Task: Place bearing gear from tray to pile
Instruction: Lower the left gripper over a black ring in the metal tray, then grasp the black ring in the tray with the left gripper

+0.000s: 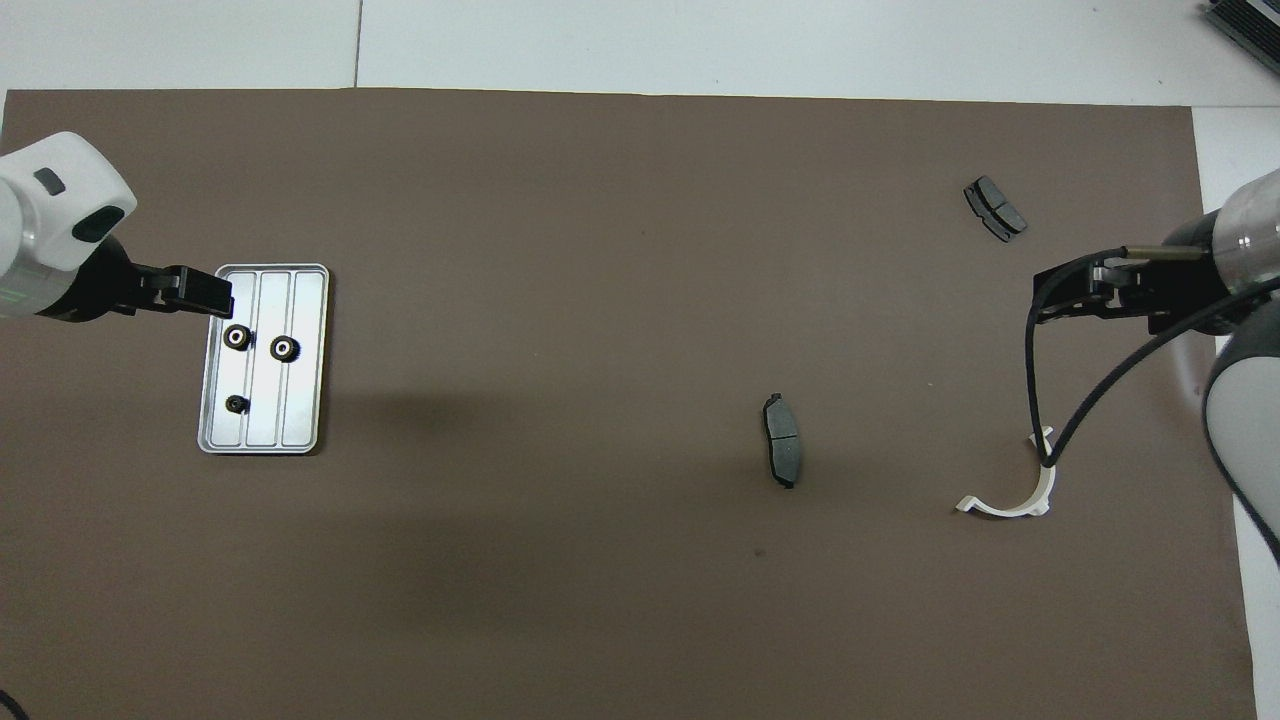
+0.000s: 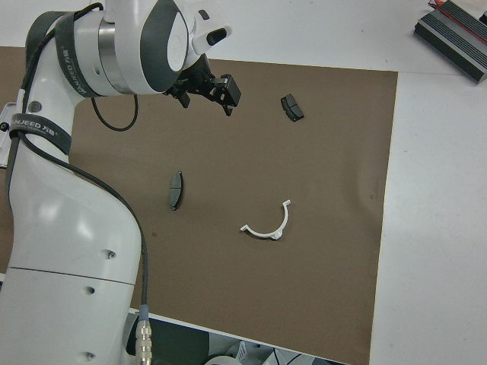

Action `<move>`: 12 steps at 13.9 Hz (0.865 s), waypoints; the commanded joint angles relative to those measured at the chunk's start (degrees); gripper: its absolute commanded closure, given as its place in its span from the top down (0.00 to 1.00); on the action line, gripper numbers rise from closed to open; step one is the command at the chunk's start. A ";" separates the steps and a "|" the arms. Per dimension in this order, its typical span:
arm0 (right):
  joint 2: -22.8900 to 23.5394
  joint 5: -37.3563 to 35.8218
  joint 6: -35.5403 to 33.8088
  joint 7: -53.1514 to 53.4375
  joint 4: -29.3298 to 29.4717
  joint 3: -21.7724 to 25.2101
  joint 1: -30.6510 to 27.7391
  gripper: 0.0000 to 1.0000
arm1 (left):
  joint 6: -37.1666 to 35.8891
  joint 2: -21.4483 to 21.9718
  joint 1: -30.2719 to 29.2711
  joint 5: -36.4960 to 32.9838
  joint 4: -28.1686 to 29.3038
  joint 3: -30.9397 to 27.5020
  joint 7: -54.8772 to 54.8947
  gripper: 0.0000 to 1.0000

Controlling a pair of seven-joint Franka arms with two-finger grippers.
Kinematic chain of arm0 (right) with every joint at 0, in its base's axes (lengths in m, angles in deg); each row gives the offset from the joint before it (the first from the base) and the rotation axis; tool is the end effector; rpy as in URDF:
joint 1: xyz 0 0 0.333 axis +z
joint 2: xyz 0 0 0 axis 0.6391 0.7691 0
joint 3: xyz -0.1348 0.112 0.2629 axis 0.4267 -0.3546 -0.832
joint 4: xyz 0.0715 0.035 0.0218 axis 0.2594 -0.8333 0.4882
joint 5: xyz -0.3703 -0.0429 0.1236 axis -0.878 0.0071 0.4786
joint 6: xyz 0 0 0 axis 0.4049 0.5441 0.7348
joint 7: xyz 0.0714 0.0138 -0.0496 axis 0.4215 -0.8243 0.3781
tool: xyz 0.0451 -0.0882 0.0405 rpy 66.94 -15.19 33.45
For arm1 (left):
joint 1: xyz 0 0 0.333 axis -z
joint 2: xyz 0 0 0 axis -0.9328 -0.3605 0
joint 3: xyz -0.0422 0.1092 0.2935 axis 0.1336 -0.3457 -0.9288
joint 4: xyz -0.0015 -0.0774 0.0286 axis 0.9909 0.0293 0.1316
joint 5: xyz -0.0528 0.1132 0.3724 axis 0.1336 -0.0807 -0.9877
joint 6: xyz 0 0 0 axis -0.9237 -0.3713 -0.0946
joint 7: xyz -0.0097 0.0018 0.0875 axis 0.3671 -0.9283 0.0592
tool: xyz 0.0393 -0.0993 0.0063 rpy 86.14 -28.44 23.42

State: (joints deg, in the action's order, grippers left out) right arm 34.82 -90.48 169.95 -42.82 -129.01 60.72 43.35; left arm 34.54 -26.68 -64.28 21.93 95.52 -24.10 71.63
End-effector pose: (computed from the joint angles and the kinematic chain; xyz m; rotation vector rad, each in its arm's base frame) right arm 0.5609 0.0424 0.6167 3.1189 -0.1777 0.0100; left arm 0.5870 -0.0153 0.4470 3.1163 -0.1408 0.1303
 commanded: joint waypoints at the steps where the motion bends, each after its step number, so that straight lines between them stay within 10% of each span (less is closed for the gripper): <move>1: -1.48 1.16 -0.14 0.26 -1.39 0.12 -0.29 1.00 | 8.84 -1.13 -0.80 0.63 6.12 0.22 -0.56 0.97; 12: -1.48 1.16 -0.14 -0.01 -1.39 0.03 -0.55 1.00 | 18.08 -8.61 -0.46 0.63 8.76 0.22 -8.03 0.67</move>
State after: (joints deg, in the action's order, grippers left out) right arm 34.82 -90.48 169.95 -42.82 -129.02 60.74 43.29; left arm 50.11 -35.59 -64.78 21.99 102.76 -23.81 64.38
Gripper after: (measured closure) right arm 0.000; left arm 0.317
